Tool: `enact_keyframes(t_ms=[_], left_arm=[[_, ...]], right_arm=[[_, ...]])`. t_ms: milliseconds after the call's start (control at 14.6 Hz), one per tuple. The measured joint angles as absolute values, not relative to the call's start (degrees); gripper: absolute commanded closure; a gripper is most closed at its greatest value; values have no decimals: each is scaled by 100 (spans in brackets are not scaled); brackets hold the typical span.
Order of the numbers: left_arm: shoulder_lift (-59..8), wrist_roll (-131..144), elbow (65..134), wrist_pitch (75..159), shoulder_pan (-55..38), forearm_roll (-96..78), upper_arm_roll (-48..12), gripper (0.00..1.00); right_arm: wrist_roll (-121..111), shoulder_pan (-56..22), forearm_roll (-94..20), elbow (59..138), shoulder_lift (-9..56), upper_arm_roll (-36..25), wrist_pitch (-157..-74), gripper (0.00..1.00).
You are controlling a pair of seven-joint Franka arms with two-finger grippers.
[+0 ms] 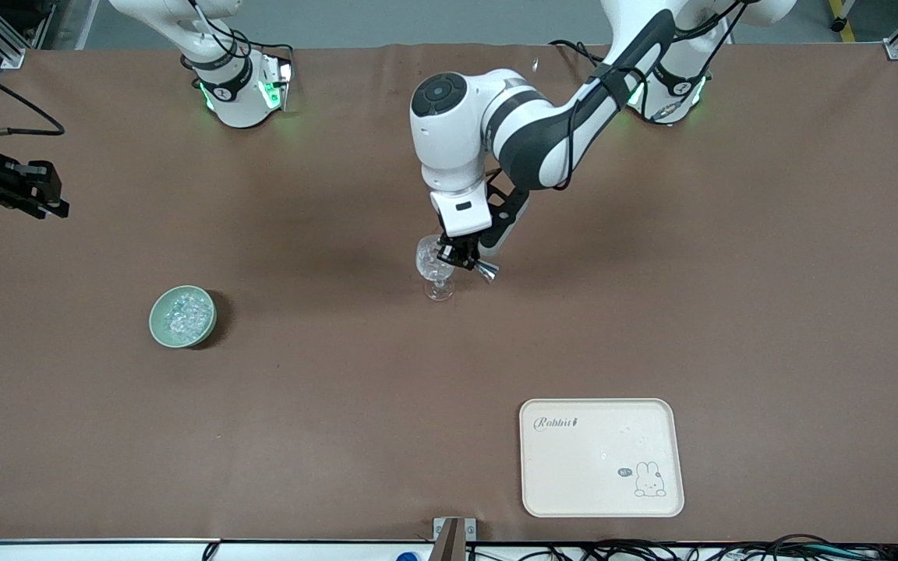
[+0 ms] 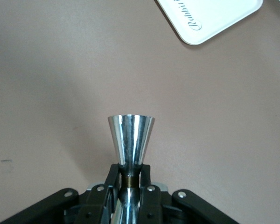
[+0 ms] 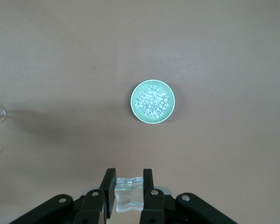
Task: Pour wine and add ice with both arms
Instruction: 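Hold the jigger tilted above the glass with the left gripper, then move the jigger to the white tray while the right gripper carries ice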
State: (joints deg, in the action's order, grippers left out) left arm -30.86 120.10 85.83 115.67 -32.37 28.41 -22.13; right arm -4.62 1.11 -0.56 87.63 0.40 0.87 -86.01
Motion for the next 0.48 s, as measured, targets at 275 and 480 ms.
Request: enact_keyframes(t_ms=[275, 480], left_arm=[[-3086, 12011, 8582, 11562, -3331, 3198, -2213, 100], [-3086, 12011, 8507, 11562, -3321, 3214, -2206, 99]], right_arm=[[-462, 111, -56, 8763, 40, 87, -8601, 95], [-462, 111, -58, 8762, 40, 87, -8601, 95]])
